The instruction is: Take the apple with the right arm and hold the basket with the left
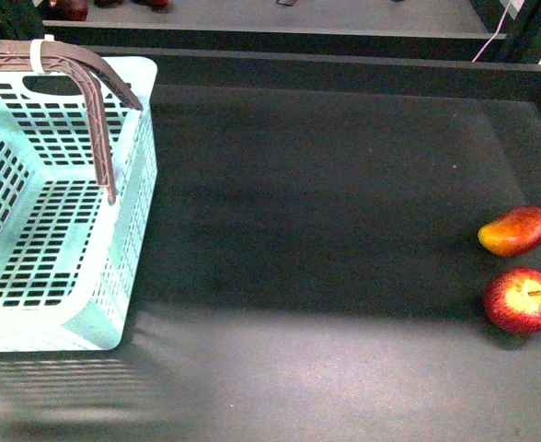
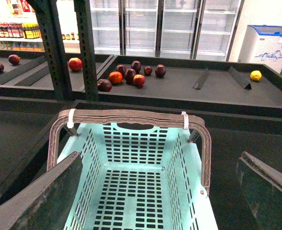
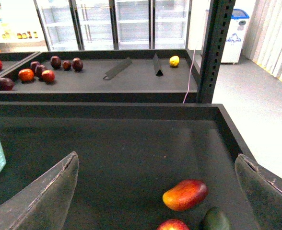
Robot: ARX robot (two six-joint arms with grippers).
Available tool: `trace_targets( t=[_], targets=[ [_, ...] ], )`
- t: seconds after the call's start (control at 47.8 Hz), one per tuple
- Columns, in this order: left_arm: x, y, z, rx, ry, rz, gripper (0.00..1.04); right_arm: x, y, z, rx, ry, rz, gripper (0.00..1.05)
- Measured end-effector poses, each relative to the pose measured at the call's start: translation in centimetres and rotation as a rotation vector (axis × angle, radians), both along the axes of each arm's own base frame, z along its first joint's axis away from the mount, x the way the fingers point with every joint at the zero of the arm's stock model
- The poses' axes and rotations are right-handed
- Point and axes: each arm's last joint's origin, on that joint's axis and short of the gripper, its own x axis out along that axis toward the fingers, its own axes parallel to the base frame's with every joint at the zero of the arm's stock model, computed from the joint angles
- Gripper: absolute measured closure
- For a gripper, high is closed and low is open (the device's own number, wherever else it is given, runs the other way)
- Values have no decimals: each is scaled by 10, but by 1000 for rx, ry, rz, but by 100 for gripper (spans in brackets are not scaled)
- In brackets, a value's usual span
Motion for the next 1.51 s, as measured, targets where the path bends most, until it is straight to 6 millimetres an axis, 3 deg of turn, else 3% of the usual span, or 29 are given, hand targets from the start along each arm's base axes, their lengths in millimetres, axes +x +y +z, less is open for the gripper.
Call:
trace_targets(
  t=[0.606,0.732,0.962,1.066,1.192,1.338,1.505],
  targets=[
    [0,0,-1,-7,15,-8,7,0,0,0,0,0,0,9],
    [2,1,-8,-215,349,-151,7,0,0,0,0,0,2,9],
    [15,12,3,-383,346,-128,7,0,0,0,0,-1,2,9],
    [37,20,17,-506,342,-128,7,0,0,0,0,-1,2,9],
    [85,36,24,-780,378,-93,7,0,0,0,0,-1,2,9],
    [138,54,15,-1099,427,68,7,0,0,0,0,-1,2,9],
    [191,59,8,-1223,493,145,7,0,0,0,0,-1,2,9]
  ],
)
